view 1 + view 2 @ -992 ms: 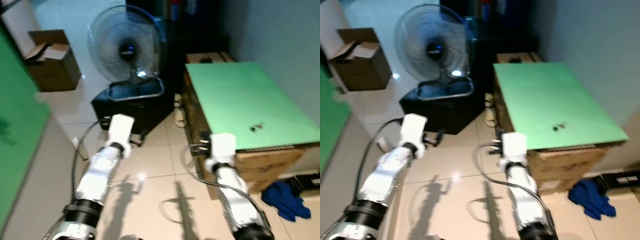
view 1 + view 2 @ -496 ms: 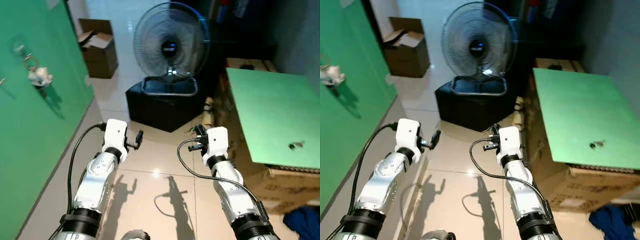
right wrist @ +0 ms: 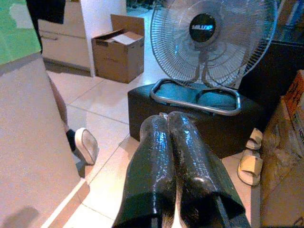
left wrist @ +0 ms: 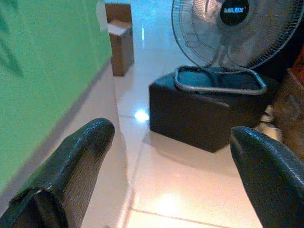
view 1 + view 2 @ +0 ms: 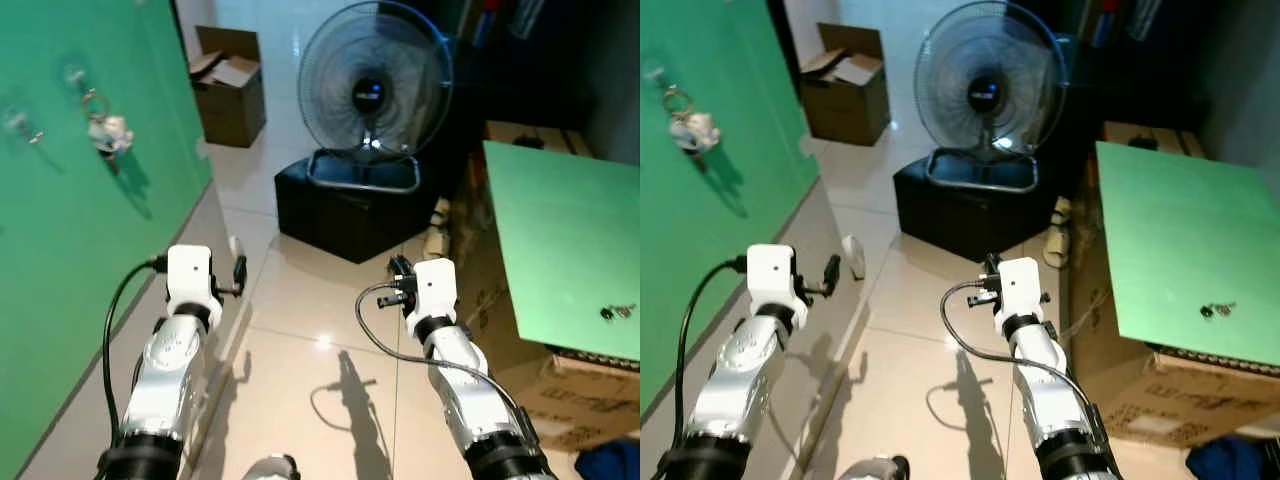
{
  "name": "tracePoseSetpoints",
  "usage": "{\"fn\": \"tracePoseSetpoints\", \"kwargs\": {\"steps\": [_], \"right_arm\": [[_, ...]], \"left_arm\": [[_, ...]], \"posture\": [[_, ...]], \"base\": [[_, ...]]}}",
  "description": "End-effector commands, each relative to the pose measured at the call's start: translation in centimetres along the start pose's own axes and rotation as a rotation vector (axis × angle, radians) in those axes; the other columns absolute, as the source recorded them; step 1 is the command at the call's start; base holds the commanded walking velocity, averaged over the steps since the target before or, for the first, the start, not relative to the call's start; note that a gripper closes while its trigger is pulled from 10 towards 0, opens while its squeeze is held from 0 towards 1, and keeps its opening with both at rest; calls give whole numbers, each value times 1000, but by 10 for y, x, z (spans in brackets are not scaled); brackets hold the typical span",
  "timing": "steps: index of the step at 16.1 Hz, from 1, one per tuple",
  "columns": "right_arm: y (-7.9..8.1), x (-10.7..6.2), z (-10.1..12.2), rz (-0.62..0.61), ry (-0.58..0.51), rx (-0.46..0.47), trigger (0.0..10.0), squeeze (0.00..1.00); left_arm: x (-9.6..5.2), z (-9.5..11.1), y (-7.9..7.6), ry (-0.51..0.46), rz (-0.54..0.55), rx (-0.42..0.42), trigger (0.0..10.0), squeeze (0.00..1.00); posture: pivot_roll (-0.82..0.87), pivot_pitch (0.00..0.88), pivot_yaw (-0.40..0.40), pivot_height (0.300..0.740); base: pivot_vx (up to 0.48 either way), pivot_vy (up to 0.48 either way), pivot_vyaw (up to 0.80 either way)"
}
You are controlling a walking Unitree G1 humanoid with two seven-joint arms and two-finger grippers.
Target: Hang keys on a hook
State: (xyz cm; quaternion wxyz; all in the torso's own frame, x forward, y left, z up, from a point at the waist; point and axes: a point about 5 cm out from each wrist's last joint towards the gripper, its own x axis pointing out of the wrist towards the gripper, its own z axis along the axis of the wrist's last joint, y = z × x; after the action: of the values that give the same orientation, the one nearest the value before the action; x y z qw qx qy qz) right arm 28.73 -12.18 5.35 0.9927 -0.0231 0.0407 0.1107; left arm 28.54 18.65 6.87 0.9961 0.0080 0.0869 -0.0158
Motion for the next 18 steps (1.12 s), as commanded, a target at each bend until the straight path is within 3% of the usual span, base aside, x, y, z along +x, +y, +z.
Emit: {"fn": "tracePoseSetpoints", "kwargs": {"steps": [1,3,5,8,9,11,14,15,18], "right_arm": [[-1,2,7,2,-20,2,10000,0],[-4,-5,1,6,2,3,10000,0],[-12,-7,0,-19,8,-1,10000,0],[-21,-10,1,-68,5,2,10000,0],[-18,-10,0,-68,5,7,10000,0],[-15,-6,5,-55,-6,1,10000,0],[-15,0,8,-33,-6,-3,10000,0],[-13,1,9,-16,-10,-15,10000,0],[-4,3,7,11,4,4,10000,0]], "left_arm": [[-3,0,2,-2,-3,-20,10000,0],[-8,-1,-1,-8,11,-2,10000,0],[-3,-5,-4,25,11,-14,10000,0],[3,-2,-23,32,-59,-18,10000,0],[3,-1,-24,25,-73,1,10000,0],[4,3,-15,19,-46,-55,10000,0],[6,10,-13,-16,-23,-83,10000,0],[5,10,-14,-21,-19,-43,10000,0],[3,7,-18,-13,-6,-24,10000,0]], "posture": [[73,0,-50,740],[88,0,-58,740],[61,0,-39,740],[34,0,-16,740],[16,0,4,740],[22,0,2,740],[53,0,-18,740],[57,0,-19,740],[82,0,-34,740]], "base": [[0,0,438],[0,0,444],[0,0,441],[0,0,444],[0,0,444],[0,0,441],[0,-99,444],[0,-480,444],[0,-458,442]]}}
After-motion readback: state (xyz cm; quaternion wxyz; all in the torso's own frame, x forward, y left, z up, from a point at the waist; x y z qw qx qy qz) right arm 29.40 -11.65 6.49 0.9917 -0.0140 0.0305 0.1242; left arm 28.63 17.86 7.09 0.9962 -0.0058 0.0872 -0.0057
